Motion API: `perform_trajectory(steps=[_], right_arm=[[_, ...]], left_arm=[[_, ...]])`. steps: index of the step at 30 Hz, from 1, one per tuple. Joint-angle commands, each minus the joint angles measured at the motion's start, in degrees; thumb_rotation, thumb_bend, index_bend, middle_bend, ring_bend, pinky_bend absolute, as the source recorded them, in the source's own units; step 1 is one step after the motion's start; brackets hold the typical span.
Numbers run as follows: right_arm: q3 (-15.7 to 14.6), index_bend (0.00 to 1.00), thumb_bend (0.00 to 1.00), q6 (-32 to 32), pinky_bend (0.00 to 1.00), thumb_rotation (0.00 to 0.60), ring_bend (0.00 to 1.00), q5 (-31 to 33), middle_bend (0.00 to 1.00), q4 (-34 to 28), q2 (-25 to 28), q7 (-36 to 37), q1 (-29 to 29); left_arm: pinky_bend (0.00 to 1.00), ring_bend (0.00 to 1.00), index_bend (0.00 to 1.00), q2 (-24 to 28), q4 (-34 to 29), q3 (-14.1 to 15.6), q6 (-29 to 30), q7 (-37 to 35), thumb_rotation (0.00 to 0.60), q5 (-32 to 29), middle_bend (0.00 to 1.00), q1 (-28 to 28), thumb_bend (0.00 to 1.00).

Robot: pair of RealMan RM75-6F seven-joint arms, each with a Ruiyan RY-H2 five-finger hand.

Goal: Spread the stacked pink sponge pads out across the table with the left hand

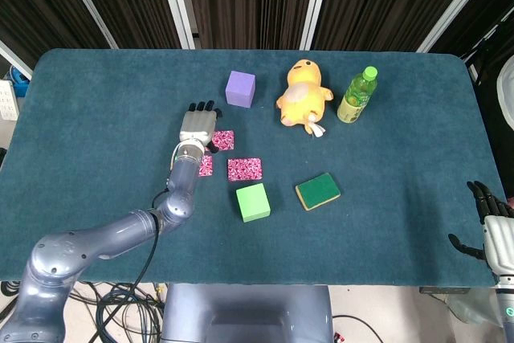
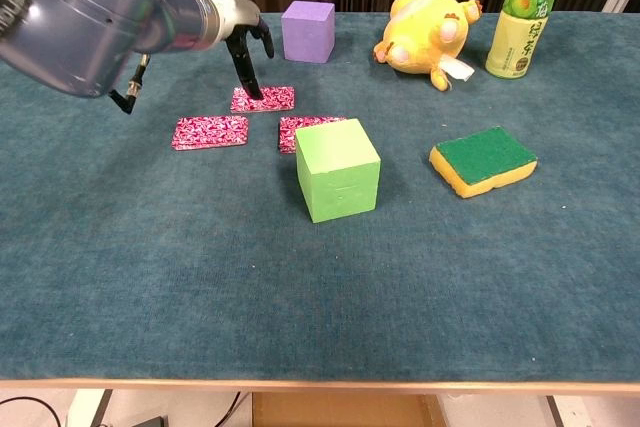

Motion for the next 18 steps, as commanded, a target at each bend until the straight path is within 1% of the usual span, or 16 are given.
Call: perform_trajectory(steps=[1,3,6,7,10,12,14,15,16,17,18], right_arm=[[0.0,0.0,0.19,-0.1,0.22,0.6,0.16,0.0,0.08,0.0,0.0,-0.2,0.0],[-0.1,0.0,0.19,-0.1,0.22,0.6,0.16,0.0,0.08,-0.1,-0.1,-0.4,0.0],[-0.1,0.0,0.19,0.1,0.22,0.6,0.16,-0.1,0.08,-0.3,-0.1,-1.0,0.0],[-0.1,0.0,0.19,0.1,0.22,0.6,0.16,-0.1,0.08,-0.4,-0.1,-1.2,0.0],[0.0,0.0,0.19,0.1,0.22,0.6,0.16,0.3,0.08,-0.5,-0.2,-1.9,0.0],[0.1,0.0,0.19,0.3,0.22,0.6,0.16,0.6,0.08,-0.5,-0.2,-2.3,-0.1],[0.3,0.0,0.19,0.4,0.22,0.6,0.16,0.9,0.08,-0.4,-0.3,-2.5,-0.1],[0.4,0.0,0.19,0.6,0.22,0.6,0.16,1.1,0.08,-0.4,-0.4,-2.7,-0.2],[0.5,0.0,0.19,0.7,0.22,0.6,0.16,1.2,0.08,-0.3,-0.4,-2.9,-0.2],[0.6,0.0,0.19,0.8,0.22,0.6,0.16,1.2,0.08,-0.2,-0.6,-3.1,-0.2],[0.6,0.0,0.19,0.8,0.22,0.6,0.16,1.2,0.08,-0.1,-0.7,-3.2,-0.2]], left_arm=[[0.0,0.0,0.29,7.9,-10.6,-0.5,2.3,-2.7,0.6,5.7,0.1,2.6,0.18],[0.0,0.0,0.28,11.6,-15.9,-0.2,3.2,-3.7,0.6,8.3,0.1,4.3,0.18],[0.0,0.0,0.24,20.4,-27.7,1.3,7.1,-5.6,0.6,14.9,0.1,9.0,0.18],[0.0,0.0,0.23,22.7,-30.6,1.8,8.5,-6.1,0.6,16.9,0.1,10.5,0.18],[0.0,0.0,0.2,31.6,-42.1,3.8,14.4,-10.7,0.6,25.6,0.1,17.9,0.18],[0.0,0.0,0.2,35.6,-47.1,4.8,17.6,-14.6,0.6,30.2,0.09,22.5,0.18],[0.0,0.0,0.19,40.0,-52.0,6.5,21.0,-19.5,0.6,35.8,0.09,28.1,0.18],[0.0,0.0,0.19,43.0,-54.9,8.4,23.4,-23.0,0.6,40.1,0.08,32.4,0.18],[0.0,0.0,0.19,44.7,-56.3,9.6,24.8,-25.3,0.6,43.2,0.08,35.0,0.18],[0.0,0.0,0.19,46.9,-57.9,11.6,26.9,-28.6,0.6,47.9,0.08,38.7,0.18],[0.0,0.0,0.19,48.1,-58.5,13.0,28.3,-30.7,0.6,51.1,0.08,40.9,0.18]])
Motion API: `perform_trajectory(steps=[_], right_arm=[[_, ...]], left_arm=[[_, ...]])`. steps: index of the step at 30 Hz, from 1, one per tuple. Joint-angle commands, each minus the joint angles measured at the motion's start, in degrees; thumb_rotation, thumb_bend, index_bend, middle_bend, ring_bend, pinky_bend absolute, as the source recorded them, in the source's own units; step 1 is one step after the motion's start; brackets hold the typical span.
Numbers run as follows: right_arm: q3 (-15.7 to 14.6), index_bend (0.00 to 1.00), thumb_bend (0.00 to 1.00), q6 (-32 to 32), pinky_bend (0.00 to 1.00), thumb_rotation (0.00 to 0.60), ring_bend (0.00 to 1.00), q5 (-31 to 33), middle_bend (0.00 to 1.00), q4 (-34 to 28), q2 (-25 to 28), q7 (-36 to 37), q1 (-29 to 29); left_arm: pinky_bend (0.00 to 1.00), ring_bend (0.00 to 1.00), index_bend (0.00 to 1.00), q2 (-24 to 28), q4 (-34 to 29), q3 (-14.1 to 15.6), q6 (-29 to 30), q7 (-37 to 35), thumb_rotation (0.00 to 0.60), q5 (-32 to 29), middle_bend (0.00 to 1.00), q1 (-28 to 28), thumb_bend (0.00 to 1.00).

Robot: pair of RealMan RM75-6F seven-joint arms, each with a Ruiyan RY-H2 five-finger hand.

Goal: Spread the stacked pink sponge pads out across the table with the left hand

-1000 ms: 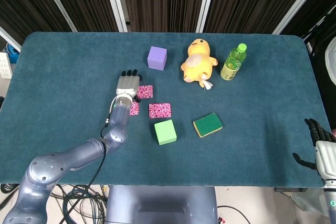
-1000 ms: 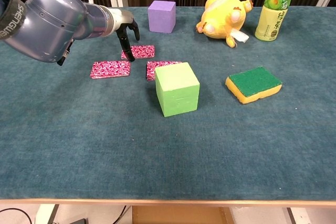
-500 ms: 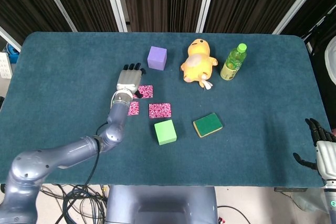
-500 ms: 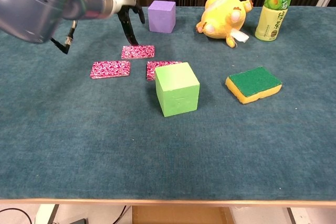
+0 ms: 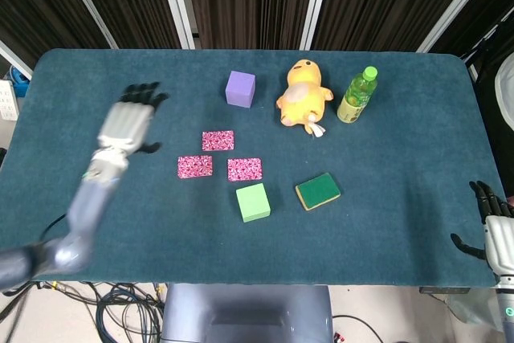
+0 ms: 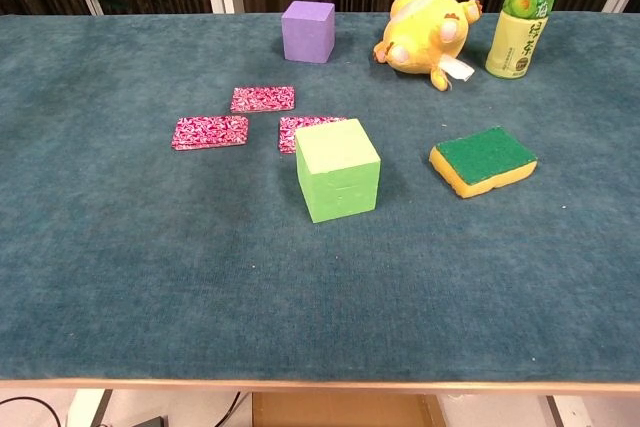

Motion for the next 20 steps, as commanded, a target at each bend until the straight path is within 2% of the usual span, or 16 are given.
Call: perform_trajectory(steps=[1,4,7,11,14,20], right_arm=[[0.1,0.0,0.19,0.1,0.22,0.6,0.16,0.1,0.08,0.3,-0.3,-0.4,0.1],[0.1,0.0,0.19,-0.1,0.22,0.6,0.16,0.1,0.08,0.4,-0.7,-1.0,0.3],[0.1,0.0,0.19,-0.1,0.22,0.6,0.16,-0.1,0.08,0.3,-1.0,-1.4,0.4],[0.2,0.0,0.19,0.3,0.22,0.6,0.16,-0.3,0.08,0.0,-1.1,-1.6,0.4],[0.3,0.0,0.19,0.3,0.22,0.6,0.16,-0.2,0.08,0.0,-1.1,-1.6,0.4],[0.4,0.0,0.19,-0.1,0.22,0.6,0.16,0.3,0.08,0.1,-1.2,-1.6,0.5]], left_arm=[[0.0,0.0,0.19,13.0,-9.8,9.3,11.9,-16.5,0.6,21.6,0.08,17.3,0.18],[0.0,0.0,0.19,15.1,-9.8,13.7,17.1,-23.6,0.6,31.4,0.08,24.0,0.18],[0.0,0.0,0.19,14.8,-6.6,17.8,22.8,-28.8,0.6,39.6,0.08,29.9,0.18],[0.0,0.0,0.19,13.1,-2.0,20.7,25.5,-33.2,0.6,42.6,0.07,34.3,0.18],[0.0,0.0,0.19,12.5,0.5,20.6,25.2,-36.8,0.6,41.6,0.07,35.5,0.18],[0.0,0.0,0.2,12.2,2.8,18.8,23.6,-38.3,0.6,41.1,0.07,34.8,0.18]])
